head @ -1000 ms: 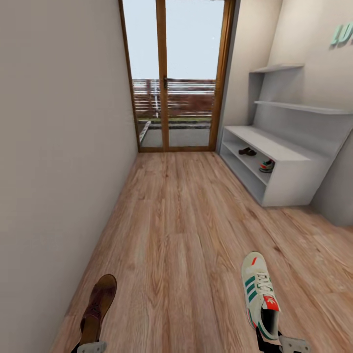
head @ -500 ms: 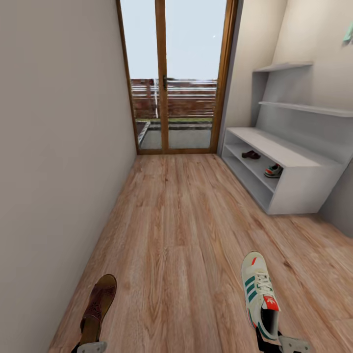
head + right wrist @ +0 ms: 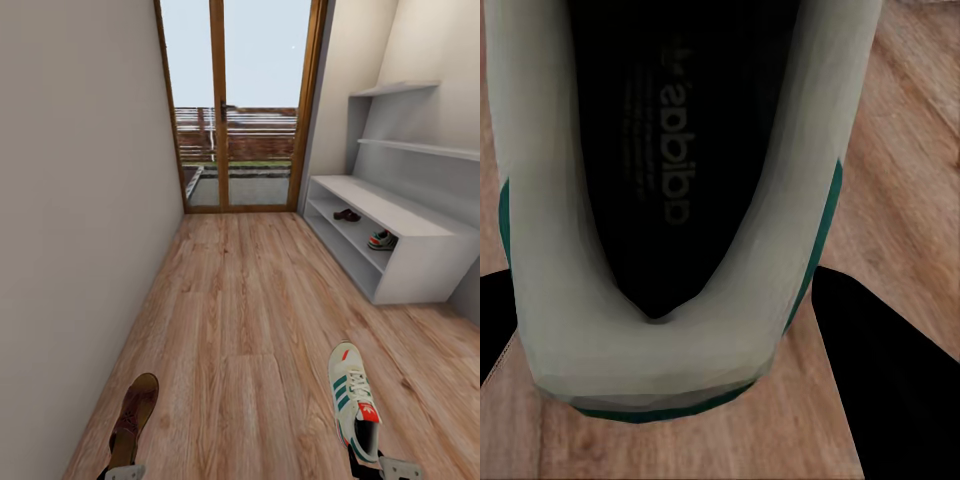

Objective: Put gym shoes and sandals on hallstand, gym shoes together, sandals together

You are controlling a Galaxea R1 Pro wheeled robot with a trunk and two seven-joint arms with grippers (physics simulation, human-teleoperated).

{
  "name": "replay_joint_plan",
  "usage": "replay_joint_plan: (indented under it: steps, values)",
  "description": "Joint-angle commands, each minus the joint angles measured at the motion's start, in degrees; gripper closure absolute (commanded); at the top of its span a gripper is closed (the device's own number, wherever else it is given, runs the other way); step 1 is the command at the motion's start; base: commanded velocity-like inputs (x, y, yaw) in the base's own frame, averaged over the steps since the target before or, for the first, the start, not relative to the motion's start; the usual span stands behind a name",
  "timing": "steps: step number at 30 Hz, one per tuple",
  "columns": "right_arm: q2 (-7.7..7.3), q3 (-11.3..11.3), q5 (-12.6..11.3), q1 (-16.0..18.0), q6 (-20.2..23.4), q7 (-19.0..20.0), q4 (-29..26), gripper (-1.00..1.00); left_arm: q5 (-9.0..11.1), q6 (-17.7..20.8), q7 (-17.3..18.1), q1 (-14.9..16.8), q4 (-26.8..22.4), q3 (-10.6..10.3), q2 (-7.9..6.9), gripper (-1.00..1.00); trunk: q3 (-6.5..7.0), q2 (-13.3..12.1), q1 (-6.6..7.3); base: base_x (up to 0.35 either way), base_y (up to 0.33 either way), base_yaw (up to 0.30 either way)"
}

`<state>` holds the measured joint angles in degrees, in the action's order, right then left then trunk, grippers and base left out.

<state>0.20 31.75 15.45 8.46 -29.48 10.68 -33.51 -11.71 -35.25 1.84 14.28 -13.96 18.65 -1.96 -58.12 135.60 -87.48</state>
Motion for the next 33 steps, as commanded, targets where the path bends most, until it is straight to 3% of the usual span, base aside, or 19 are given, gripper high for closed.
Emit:
replay_joint_plan:
  steps: [1,33]
  values:
    - [0.03,0.4,0.2,0.1,-0.2,0.5,0.0,1.00,-0.6,-0.2,0.2,0.0,0.0,0.5,0.02,1.00,-0.05,0.0,-0.02,0.339,0.000,0.000]
    - [0.06,0.4,0.2,0.1,-0.2,0.6,0.0,1.00,-0.6,-0.2,0.2,0.0,0.0,0.5,0.02,1.00,-0.05,0.0,-0.02,0.339,0.000,0.000]
